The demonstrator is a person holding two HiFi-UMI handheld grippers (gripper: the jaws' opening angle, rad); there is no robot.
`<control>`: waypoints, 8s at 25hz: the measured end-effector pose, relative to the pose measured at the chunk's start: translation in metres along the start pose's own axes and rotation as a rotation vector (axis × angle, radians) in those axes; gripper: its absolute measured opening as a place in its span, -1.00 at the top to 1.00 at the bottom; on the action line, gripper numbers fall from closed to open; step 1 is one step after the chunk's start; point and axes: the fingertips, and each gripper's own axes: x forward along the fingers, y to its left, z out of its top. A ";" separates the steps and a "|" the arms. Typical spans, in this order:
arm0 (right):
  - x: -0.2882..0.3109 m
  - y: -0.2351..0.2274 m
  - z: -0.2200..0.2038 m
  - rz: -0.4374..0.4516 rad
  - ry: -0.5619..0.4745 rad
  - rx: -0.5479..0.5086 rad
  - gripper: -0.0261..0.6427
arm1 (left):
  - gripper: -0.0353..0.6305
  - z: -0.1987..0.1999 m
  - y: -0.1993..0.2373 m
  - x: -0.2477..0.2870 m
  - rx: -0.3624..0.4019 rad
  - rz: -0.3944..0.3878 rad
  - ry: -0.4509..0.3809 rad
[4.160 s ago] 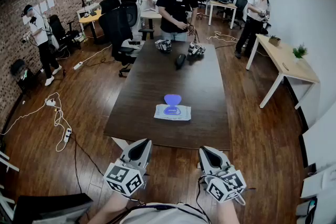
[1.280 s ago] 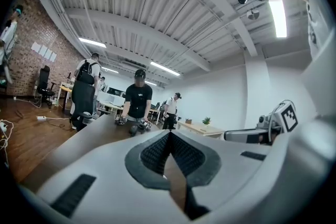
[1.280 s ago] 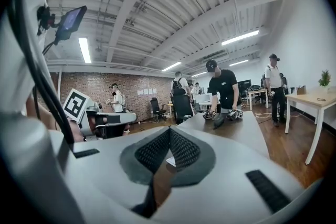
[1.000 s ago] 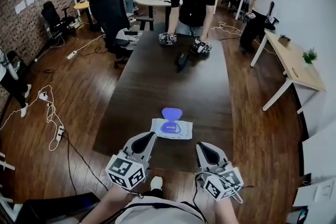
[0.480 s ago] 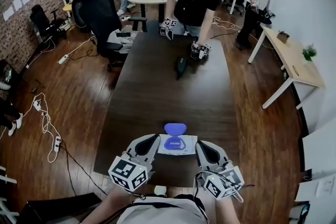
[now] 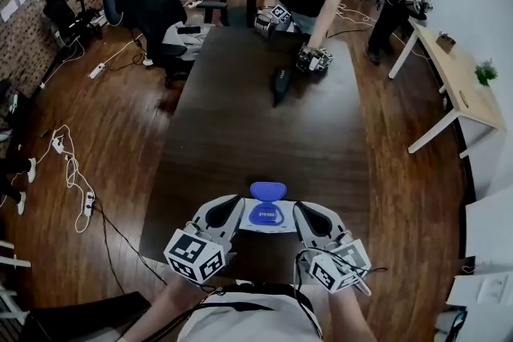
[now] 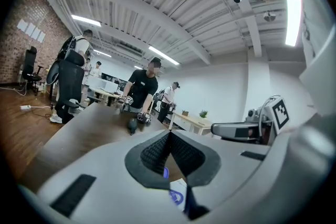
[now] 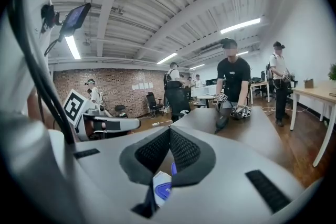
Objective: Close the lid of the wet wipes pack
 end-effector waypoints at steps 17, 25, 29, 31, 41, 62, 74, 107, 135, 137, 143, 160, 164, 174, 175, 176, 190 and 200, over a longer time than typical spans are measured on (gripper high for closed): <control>0.058 -0.032 -0.048 0.218 0.094 -0.081 0.91 | 0.89 -0.056 0.022 0.032 -0.059 0.109 0.098; 0.082 -0.044 -0.093 0.274 0.175 -0.107 0.70 | 0.89 -0.081 0.022 0.043 -0.090 0.129 0.129; 0.098 -0.056 -0.115 0.304 0.229 -0.128 0.51 | 0.89 -0.088 0.025 0.048 -0.097 0.138 0.141; 0.105 -0.060 -0.124 0.321 0.256 -0.134 0.45 | 0.89 -0.089 0.025 0.049 -0.097 0.137 0.144; 0.131 -0.065 -0.163 0.392 0.353 -0.150 0.27 | 0.89 -0.102 0.030 0.052 -0.116 0.157 0.155; 0.117 -0.035 -0.170 0.515 0.381 -0.126 0.27 | 0.89 -0.108 0.044 0.037 -0.164 0.200 0.139; 0.098 -0.005 -0.177 0.524 0.383 -0.136 0.27 | 0.89 -0.108 0.031 0.030 -0.147 0.175 0.137; 0.079 0.020 -0.219 0.481 0.477 -0.072 0.27 | 0.89 -0.122 0.015 0.010 -0.130 0.140 0.151; 0.083 0.018 -0.243 0.453 0.611 -0.092 0.27 | 0.89 -0.118 0.017 0.006 -0.129 0.130 0.143; 0.083 0.018 -0.244 0.452 0.621 -0.085 0.27 | 0.89 -0.118 0.018 0.005 -0.130 0.131 0.143; 0.084 0.017 -0.246 0.444 0.648 -0.090 0.27 | 0.89 -0.118 0.018 0.004 -0.129 0.128 0.143; 0.078 0.023 -0.181 0.361 0.417 -0.045 0.37 | 0.89 -0.093 0.009 -0.002 -0.090 0.096 0.113; 0.059 0.022 -0.148 0.310 0.338 -0.035 0.55 | 0.89 -0.072 -0.003 -0.004 -0.067 0.076 0.084; 0.002 0.021 -0.066 0.169 0.107 0.030 0.83 | 0.89 -0.017 -0.030 -0.023 0.000 0.040 -0.005; -0.003 0.022 -0.061 0.159 0.094 0.028 0.83 | 0.89 -0.012 -0.032 -0.026 0.007 0.036 -0.013; -0.008 0.024 -0.056 0.148 0.079 0.025 0.88 | 0.89 -0.009 -0.034 -0.028 0.013 0.033 -0.018; -0.053 0.049 -0.030 0.034 -0.046 0.008 0.90 | 0.89 -0.006 -0.054 -0.049 0.037 -0.056 -0.048; -0.095 0.082 -0.019 0.042 -0.081 -0.041 0.90 | 0.89 -0.018 -0.083 -0.079 0.030 -0.057 -0.061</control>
